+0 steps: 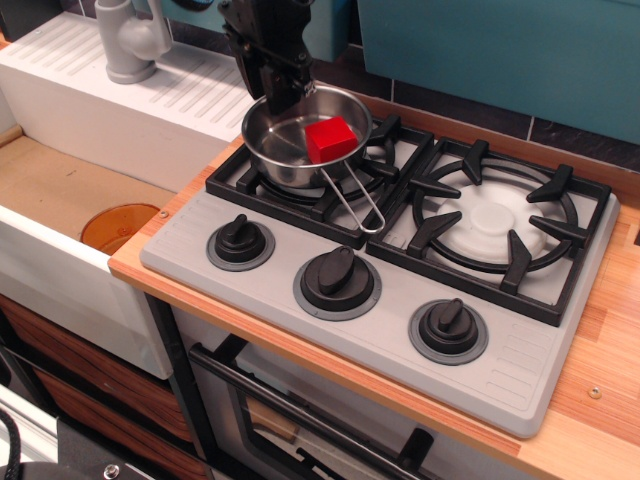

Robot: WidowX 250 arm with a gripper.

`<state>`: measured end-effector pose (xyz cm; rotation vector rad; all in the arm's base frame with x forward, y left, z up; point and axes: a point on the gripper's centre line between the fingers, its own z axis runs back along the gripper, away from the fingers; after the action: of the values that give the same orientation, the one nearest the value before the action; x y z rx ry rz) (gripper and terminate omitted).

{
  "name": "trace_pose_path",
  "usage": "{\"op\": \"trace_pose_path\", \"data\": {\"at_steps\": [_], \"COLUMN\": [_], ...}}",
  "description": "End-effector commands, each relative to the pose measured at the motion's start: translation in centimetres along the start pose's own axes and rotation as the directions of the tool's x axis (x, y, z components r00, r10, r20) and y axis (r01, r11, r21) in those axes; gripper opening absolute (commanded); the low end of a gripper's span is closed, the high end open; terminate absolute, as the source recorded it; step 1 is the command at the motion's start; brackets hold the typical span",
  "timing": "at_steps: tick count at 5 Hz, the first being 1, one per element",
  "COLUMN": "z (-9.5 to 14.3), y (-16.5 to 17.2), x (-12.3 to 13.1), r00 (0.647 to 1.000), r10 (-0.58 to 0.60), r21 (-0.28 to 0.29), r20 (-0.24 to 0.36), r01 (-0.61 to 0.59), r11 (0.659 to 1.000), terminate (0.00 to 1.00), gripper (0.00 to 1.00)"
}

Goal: Put redcube in pan and put pan on stove

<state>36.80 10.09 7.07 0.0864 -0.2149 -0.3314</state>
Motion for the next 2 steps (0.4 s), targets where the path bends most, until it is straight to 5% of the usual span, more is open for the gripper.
{"op": "trace_pose_path", "data": {"at_steps": [1,2], "z": [4.1,5.3], "y": [0.0,-0.6], "x": [2.4,2.7], "r00": [1.000,1.000], "r10": [-0.017,-0.014], "r21": [0.037,0.054], "r20": [0.015,-0.001], "r01": [0.016,0.014], "r11": [0.999,0.998], "terminate": [0.00,0.00], "gripper": [1.00,1.00]}}
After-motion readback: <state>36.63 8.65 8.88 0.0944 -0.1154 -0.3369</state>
